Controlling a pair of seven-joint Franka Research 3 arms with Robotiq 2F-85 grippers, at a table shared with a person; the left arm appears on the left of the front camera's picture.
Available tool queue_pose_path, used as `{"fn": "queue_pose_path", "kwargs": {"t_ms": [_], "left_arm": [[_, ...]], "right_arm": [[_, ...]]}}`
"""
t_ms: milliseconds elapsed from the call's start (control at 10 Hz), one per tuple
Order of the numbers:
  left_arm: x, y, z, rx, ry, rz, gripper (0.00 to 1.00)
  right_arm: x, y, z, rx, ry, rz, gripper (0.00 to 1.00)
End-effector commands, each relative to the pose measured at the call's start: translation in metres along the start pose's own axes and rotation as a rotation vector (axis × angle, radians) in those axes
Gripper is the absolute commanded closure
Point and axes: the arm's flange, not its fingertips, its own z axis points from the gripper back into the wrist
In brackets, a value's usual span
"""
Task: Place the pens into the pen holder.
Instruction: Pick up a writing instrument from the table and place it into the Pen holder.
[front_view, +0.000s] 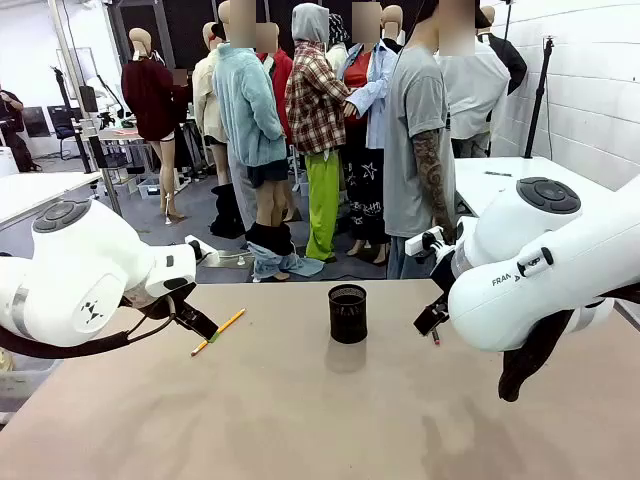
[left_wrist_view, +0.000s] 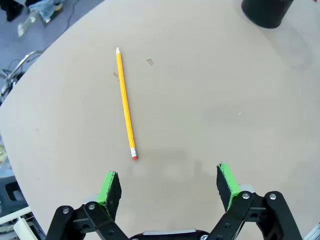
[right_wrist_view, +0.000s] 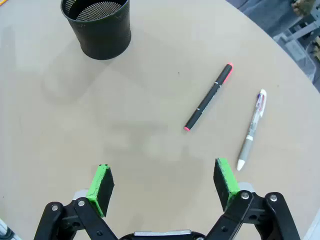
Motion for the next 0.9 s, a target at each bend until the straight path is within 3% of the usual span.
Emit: {"fn": "queue_pose_path", "kwargs": {"t_ms": [0, 800], "left_arm": [[0.0000, 0.0000, 0.0000, 0.000, 0.000, 0.000, 0.00], [0.0000, 0.0000, 0.0000, 0.000, 0.000, 0.000, 0.00]], "right_arm": [[0.0000, 0.0000, 0.0000, 0.000, 0.000, 0.000, 0.00], [0.0000, 0.0000, 0.0000, 0.000, 0.000, 0.000, 0.00]]}}
